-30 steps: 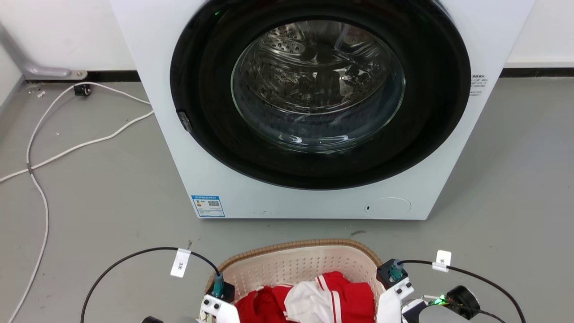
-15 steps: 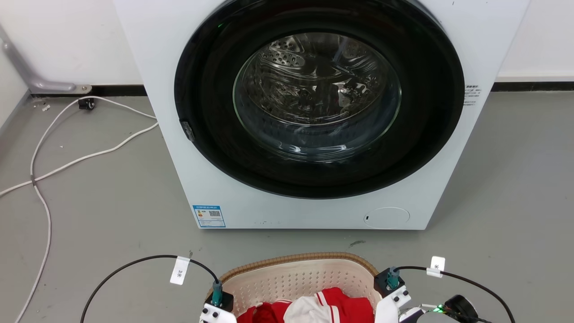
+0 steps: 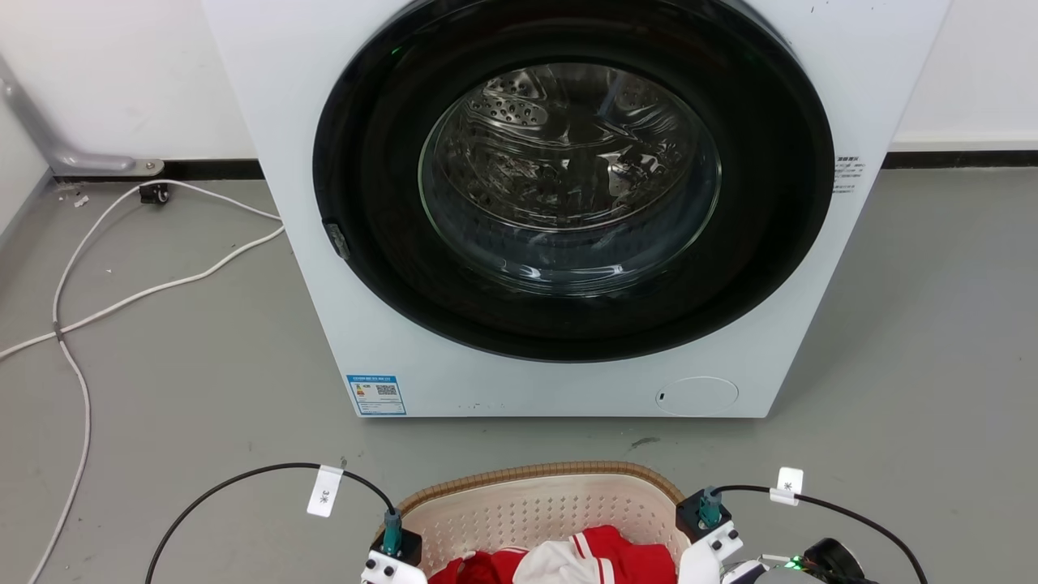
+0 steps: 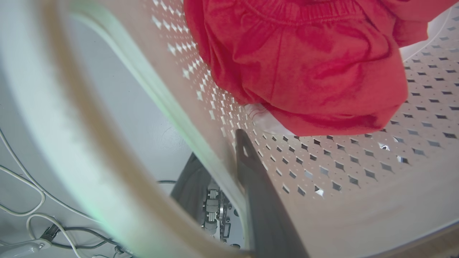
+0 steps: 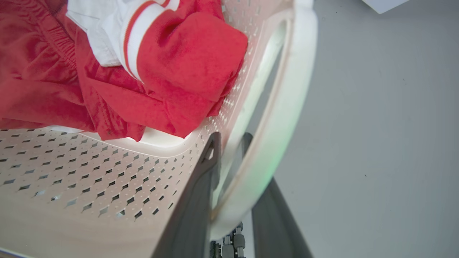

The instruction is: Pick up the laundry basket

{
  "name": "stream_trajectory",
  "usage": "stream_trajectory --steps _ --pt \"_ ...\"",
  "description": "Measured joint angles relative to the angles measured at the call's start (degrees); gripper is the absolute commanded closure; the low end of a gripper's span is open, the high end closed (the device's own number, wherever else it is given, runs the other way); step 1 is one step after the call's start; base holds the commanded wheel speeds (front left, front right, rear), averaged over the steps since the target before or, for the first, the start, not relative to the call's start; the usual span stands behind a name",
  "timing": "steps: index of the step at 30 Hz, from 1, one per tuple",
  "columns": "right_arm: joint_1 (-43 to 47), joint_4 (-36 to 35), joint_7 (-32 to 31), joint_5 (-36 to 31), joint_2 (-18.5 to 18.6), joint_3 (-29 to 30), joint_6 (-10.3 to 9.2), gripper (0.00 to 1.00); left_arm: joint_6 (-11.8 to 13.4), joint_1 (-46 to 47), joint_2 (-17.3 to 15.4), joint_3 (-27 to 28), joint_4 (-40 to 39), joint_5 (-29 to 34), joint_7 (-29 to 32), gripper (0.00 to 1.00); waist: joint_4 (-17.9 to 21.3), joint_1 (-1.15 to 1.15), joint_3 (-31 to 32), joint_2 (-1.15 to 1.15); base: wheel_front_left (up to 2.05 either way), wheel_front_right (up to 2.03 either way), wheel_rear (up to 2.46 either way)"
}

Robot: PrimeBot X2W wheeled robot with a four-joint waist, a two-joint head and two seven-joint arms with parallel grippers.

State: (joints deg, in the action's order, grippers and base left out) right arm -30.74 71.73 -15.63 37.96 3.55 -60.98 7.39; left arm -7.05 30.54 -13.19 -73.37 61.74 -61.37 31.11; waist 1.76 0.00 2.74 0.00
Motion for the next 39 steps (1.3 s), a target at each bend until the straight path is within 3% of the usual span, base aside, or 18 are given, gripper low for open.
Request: stream_trajectory --steps 39 --pt "-1.36 1.69 1.55 6.16 -0.01 -6.19 0.00 1.00 0.00 0.25 0.21 -0.01 0.02 0.01 -0.35 1.00 -0.10 0.01 -1.06 0.00 0.00 0.00 0.00"
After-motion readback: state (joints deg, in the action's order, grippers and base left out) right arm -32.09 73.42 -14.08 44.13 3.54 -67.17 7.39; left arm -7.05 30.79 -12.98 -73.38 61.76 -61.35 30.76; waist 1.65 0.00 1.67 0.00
